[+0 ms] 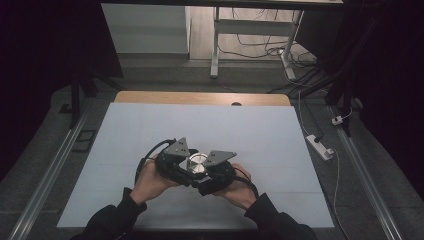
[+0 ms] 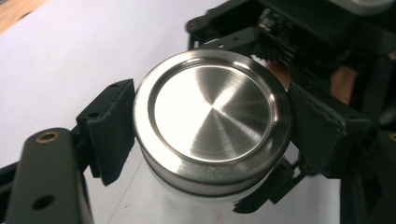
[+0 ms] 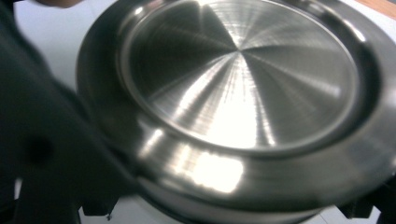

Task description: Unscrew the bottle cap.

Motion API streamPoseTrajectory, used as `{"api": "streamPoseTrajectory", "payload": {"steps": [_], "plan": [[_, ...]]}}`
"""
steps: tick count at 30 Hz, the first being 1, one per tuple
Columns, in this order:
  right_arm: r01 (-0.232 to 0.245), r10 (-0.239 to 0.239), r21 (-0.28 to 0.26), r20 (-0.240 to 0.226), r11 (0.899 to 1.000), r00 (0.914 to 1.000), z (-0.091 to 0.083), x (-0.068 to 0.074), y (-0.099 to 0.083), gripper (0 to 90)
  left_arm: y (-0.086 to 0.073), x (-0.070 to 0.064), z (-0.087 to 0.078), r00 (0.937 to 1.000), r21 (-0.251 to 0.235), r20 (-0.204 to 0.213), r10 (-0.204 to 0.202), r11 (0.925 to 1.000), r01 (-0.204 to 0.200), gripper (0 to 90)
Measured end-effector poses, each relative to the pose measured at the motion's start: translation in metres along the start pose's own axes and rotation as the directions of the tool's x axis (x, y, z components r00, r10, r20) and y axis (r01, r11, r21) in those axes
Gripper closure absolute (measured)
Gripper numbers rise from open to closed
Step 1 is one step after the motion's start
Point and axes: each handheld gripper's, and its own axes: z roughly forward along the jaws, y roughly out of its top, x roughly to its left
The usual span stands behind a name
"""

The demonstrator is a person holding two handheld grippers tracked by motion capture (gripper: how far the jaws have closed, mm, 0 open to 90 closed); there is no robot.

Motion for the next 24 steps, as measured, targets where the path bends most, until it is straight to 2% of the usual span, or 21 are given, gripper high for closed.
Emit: {"api": "streamPoseTrajectory", "payload": {"steps": [2, 4, 7, 8, 9, 12, 15, 17, 18, 20, 22, 23, 24], "plan": [[0.001, -0.001, 0.001, 0.021, 1.000, 0.9998, 0.000, -0.001, 0.000, 14.8, 0.002, -0.003, 0.001, 0.9993, 0.003, -0.034, -0.016, 0.9999, 0.016, 20.3], [-0.012, 0.012, -0.001, 0.031, 1.000, 0.9994, -0.001, -0.002, 0.000, 14.8, 0.003, -0.005, 0.003, 0.9982, 0.000, -0.047, -0.035, 0.9994, 0.035, 20.3], [-0.013, 0.013, -0.001, 0.038, 1.000, 0.9992, -0.001, -0.003, -0.001, 14.8, 0.004, -0.003, 0.004, 0.9986, -0.001, -0.040, -0.035, 0.9994, 0.035, 18.9], [-0.016, 0.016, -0.002, 0.037, 1.000, 0.9992, 0.000, -0.002, -0.001, 14.8, 0.004, -0.003, 0.004, 0.9986, -0.001, -0.040, -0.035, 0.9994, 0.035, 14.7], [-0.014, 0.014, -0.003, 0.034, 1.000, 0.9993, 0.000, -0.002, -0.001, 14.8, 0.005, -0.001, 0.003, 0.9993, 0.005, -0.031, -0.020, 0.9998, 0.021, 9.4], [-0.007, 0.007, -0.007, 0.011, 1.000, 0.9999, -0.001, -0.002, -0.001, 14.8, 0.003, 0.011, -0.006, 1.0000, 0.008, -0.002, 0.007, 0.9999, -0.007, 1.4], [0.006, -0.006, -0.009, -0.011, 1.000, 0.9999, -0.002, -0.002, -0.001, 14.8, -0.002, 0.022, -0.016, 0.9964, -0.014, 0.076, 0.037, 0.9992, -0.036, 0.7], [0.010, -0.010, -0.007, -0.038, 1.000, 0.9992, -0.002, -0.002, -0.001, 14.8, -0.006, 0.027, -0.020, 0.9877, -0.031, 0.137, 0.076, 0.9969, -0.072, 1.1], [0.018, -0.018, -0.008, -0.054, 1.000, 0.9984, -0.002, -0.002, -0.001, 14.8, -0.007, 0.028, -0.022, 0.9811, -0.037, 0.166, 0.098, 0.9949, -0.093, 1.5], [0.028, -0.028, -0.007, -0.085, 1.000, 0.9959, -0.002, 0.000, -0.001, 14.8, -0.007, 0.028, -0.023, 0.9667, -0.035, 0.215, 0.138, 0.9904, -0.134, 2.9], [0.038, -0.038, -0.005, -0.115, 0.999, 0.9927, -0.001, 0.003, 0.000, 14.8, -0.008, 0.026, -0.022, 0.9487, -0.033, 0.265, 0.172, 0.9850, -0.169, 5.0], [0.043, -0.044, -0.006, -0.129, 0.999, 0.9907, -0.001, 0.005, 0.000, 14.8, -0.008, 0.026, -0.022, 0.9487, -0.033, 0.265, 0.172, 0.9850, -0.169, 6.4], [0.054, -0.055, -0.009, -0.141, 0.998, 0.9884, 0.000, 0.006, 0.000, 14.8, -0.008, 0.023, -0.019, 0.9342, -0.022, 0.292, 0.204, 0.9781, -0.207, 7.2]]}}
